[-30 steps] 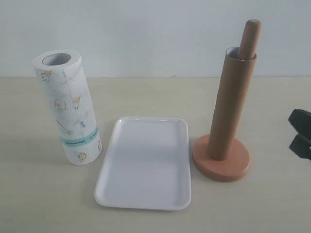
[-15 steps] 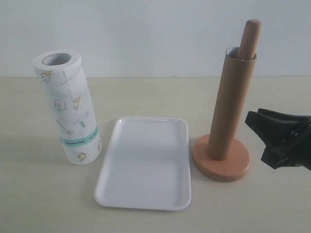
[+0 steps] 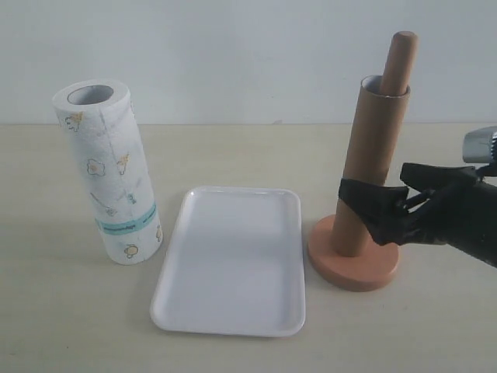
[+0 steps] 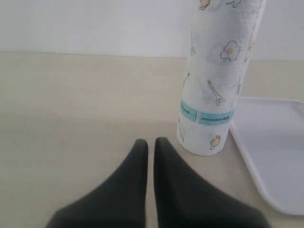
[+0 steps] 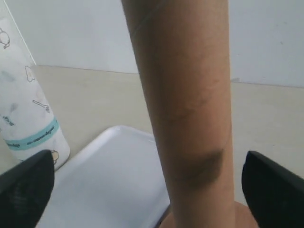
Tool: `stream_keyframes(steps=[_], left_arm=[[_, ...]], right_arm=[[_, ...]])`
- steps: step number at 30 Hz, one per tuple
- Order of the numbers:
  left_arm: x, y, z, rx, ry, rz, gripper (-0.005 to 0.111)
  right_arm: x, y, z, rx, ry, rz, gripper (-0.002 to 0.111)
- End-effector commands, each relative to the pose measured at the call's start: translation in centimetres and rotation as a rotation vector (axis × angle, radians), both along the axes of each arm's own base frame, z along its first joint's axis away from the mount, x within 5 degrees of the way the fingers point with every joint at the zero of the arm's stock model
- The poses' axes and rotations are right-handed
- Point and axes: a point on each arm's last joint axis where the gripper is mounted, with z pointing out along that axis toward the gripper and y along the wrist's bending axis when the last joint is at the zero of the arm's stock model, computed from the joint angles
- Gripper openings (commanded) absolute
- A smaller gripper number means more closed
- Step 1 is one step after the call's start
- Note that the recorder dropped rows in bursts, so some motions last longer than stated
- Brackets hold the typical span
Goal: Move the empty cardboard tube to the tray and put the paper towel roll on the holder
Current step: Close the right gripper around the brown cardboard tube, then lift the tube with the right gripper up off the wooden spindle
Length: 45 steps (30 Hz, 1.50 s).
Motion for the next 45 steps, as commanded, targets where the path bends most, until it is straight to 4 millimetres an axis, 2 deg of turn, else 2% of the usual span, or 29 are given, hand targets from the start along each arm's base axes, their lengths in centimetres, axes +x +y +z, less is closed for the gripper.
stream_keyframes(steps=[1,6,12,14,16,18,22,28,32,40,45], left_arm=[[0.0,0.0,0.0,-0.007,-0.006,-0.003,0.005],[0.0,0.0,0.0,-0.007,-0.006,-0.003,0.005],[0.0,0.0,0.0,-0.007,-0.006,-0.003,0.005],[0.0,0.0,0.0,-0.007,-0.006,-0.003,0.005],[0.0,0.0,0.0,-0.007,-0.006,-0.003,0.005],[0.0,0.0,0.0,-0.007,-0.006,-0.003,0.005],[0.0,0.0,0.0,-0.007,-0.006,-0.003,0.005],[0.0,0.0,0.0,-0.007,-0.006,-0.003,0.005],[0.0,0.0,0.0,-0.007,-0.006,-0.003,0.005],[0.0,0.0,0.0,-0.007,-0.006,-0.003,0.005],[0.0,0.0,0.0,-0.007,-0.006,-0.003,0.005]], right_arm=[[1.7,0.2,-0.7,-0.030,0.005,0.000,0.101],[3.1,0.4,-1.6,-0.056,0.014,0.004,0.101],[3.8,0.3,-2.3,-0.075,0.048,-0.013,0.101],[3.9,0.3,-2.3,-0.083,0.049,-0.014,0.095],[3.9,0.3,-2.3,-0.083,0.047,-0.016,0.082],[4.0,0.3,-2.2,-0.083,0.046,-0.016,0.058],[3.9,0.4,-2.3,-0.091,0.045,-0.003,0.002],[3.9,0.5,-1.8,-0.059,0.011,0.006,0.000],[3.6,0.6,-0.5,-0.051,-0.037,0.013,0.000],[2.2,0.1,4.2,-0.032,-0.134,-0.026,0.000],[0.3,-0.4,7.8,-0.037,-0.246,-0.058,0.000]])
